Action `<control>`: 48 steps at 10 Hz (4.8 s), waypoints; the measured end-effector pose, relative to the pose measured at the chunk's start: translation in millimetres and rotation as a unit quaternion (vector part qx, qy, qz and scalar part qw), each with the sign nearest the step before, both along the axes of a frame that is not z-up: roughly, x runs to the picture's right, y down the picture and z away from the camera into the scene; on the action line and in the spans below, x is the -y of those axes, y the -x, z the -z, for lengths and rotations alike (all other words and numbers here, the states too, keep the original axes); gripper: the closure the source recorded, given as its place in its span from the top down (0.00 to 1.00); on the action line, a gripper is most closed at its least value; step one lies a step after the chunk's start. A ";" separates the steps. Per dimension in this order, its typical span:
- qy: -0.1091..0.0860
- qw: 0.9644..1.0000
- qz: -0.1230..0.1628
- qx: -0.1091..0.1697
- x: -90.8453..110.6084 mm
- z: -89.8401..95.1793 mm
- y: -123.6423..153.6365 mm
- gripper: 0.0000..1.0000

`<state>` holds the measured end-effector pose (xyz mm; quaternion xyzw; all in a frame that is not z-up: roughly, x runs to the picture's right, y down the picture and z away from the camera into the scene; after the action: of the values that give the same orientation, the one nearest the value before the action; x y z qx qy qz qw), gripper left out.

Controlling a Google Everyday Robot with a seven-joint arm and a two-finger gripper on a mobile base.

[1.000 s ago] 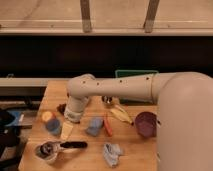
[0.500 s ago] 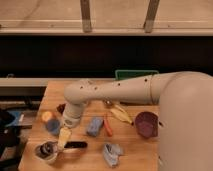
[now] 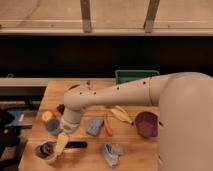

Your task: Wipe table surface with brush

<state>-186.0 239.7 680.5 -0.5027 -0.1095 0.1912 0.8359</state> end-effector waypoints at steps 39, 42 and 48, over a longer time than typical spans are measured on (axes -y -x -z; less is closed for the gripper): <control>0.099 0.971 0.080 -0.203 -19.8 -33.0 -112.1 0.00; 0.119 0.968 0.097 -0.198 -41.1 -23.8 -102.5 0.00; 0.157 0.965 0.071 -0.197 -69.0 -18.3 -121.9 0.00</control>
<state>-64.2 308.7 698.8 -0.5866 0.1247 0.2417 0.7628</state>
